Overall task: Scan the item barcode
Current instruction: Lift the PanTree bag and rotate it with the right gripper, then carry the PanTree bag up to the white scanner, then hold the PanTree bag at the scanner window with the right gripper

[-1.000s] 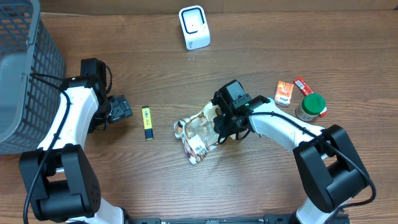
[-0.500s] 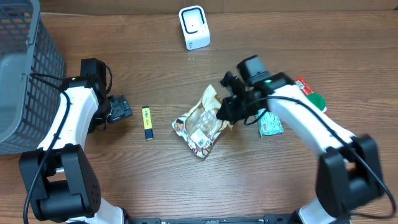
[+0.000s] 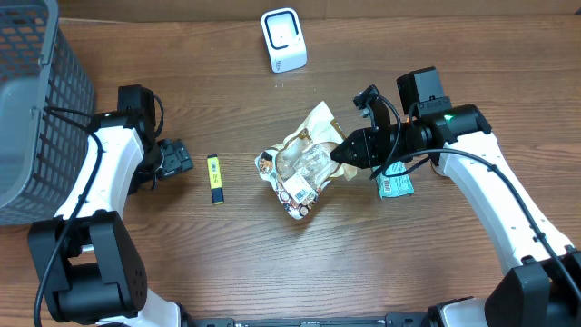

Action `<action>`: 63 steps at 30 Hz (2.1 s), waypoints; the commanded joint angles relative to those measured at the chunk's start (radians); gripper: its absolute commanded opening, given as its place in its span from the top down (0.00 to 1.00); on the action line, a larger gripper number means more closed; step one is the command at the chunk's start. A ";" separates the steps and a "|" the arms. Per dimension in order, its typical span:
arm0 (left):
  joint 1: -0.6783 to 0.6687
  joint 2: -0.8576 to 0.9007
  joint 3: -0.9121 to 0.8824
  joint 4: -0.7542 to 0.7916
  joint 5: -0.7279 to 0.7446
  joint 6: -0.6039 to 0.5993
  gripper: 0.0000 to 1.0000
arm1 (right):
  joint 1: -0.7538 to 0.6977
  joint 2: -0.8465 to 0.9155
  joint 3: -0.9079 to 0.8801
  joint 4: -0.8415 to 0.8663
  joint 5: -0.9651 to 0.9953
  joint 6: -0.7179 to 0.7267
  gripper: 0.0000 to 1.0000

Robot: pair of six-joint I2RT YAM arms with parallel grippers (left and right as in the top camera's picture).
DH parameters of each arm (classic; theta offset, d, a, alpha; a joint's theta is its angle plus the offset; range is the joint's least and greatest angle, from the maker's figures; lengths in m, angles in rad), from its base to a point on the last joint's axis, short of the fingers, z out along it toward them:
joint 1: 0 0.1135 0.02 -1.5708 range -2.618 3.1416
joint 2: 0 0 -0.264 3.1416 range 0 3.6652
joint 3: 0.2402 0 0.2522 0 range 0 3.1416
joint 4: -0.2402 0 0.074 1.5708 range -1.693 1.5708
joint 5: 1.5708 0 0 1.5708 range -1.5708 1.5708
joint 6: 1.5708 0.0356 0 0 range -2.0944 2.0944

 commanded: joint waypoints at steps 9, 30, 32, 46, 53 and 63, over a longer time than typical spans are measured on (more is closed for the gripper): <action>-0.002 0.003 -0.003 -0.002 -0.010 0.011 0.00 | -0.002 -0.025 0.029 0.021 -0.048 -0.012 0.96; -0.002 0.003 -0.003 -0.002 -0.010 0.011 0.00 | 0.044 0.094 0.632 0.027 0.457 0.005 0.97; -0.002 0.003 -0.003 -0.002 -0.010 0.011 0.00 | 0.060 0.120 0.632 0.127 0.526 -0.036 0.97; -0.002 0.003 -0.003 -0.002 -0.010 0.011 0.00 | 0.171 0.483 0.631 0.861 1.078 -0.193 0.97; -0.002 0.003 -0.003 -0.002 -0.010 0.011 0.00 | 0.181 0.649 0.631 1.156 1.170 -0.422 0.97; -0.002 0.003 -0.003 -0.002 -0.010 0.011 0.00 | 0.207 0.752 0.631 1.219 1.174 -0.457 0.97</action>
